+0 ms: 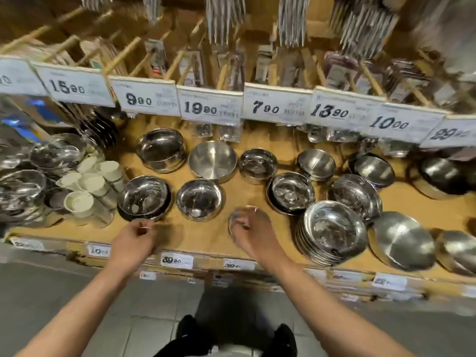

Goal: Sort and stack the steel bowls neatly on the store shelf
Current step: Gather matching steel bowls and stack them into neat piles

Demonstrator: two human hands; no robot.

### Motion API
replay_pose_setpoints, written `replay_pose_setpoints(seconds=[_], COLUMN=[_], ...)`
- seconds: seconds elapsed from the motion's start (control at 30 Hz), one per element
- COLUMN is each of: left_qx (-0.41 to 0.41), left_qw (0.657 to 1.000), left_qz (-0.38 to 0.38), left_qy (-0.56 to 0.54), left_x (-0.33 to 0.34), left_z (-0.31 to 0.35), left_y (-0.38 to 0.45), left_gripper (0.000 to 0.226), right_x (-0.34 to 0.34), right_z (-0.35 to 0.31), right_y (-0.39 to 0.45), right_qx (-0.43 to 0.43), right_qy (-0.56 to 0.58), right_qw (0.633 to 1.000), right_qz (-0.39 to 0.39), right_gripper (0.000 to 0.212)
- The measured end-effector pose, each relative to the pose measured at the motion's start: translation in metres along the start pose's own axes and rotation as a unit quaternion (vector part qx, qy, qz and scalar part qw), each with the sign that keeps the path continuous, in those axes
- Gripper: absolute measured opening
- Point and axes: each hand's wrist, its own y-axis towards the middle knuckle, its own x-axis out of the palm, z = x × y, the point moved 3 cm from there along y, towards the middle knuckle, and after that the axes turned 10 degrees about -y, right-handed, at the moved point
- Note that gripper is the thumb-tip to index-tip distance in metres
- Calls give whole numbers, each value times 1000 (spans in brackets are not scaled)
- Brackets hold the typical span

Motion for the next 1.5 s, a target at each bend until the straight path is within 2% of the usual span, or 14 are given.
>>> replay_pose_setpoints(seconds=[0.1,0.23,0.3,0.4,0.53,0.63,0.77,0.87,1.0,1.07,1.2,1.3,1.37,1.5], left_qx=[8,43,28,-31,-84,-100,-108,-109,-116,-104,-110,-112,-114,-111], left_qw=[998,990,985,979,985,983,978,970,961,960,955,953,950,951], left_qz=[-59,-114,-151,-192,-149,-147,-159,-170,-146,-133,-46,-11,2,6], left_qy=[16,67,75,58,-22,-45,-82,-133,-204,-222,-273,-280,-292,-287], left_x=[12,39,54,75,81,78,65,41,-14,-45,-105,-139,-156,-174], left_z=[1,21,23,19,26,34,41,48,50,47,33,20,12,-2], left_y=[18,35,41,44,51,50,41,32,23,20,20,20,18,18], left_gripper=[37,30,29,39,23,15,41,31,24,26,27,21,22,24], right_x=[23,12,1,-5,4,10,6,9,32,52,95,122,135,146], right_z=[-7,7,18,30,40,42,38,26,-1,-21,-74,-100,-106,-106], right_y=[-5,-25,-31,-44,-57,-61,-42,-18,24,47,93,120,130,136], right_qx=[55,129,147,154,172,181,172,149,132,105,35,9,18,67], right_qy=[47,56,50,64,90,109,67,71,113,83,14,-104,-139,-141], right_qw=[997,988,982,974,968,966,974,981,982,990,999,994,990,988], right_qz=[-6,69,111,151,160,146,130,101,77,49,-10,-28,-4,16], right_gripper=[10,32,28,24,18,13,20,22,21,22,37,39,43,50])
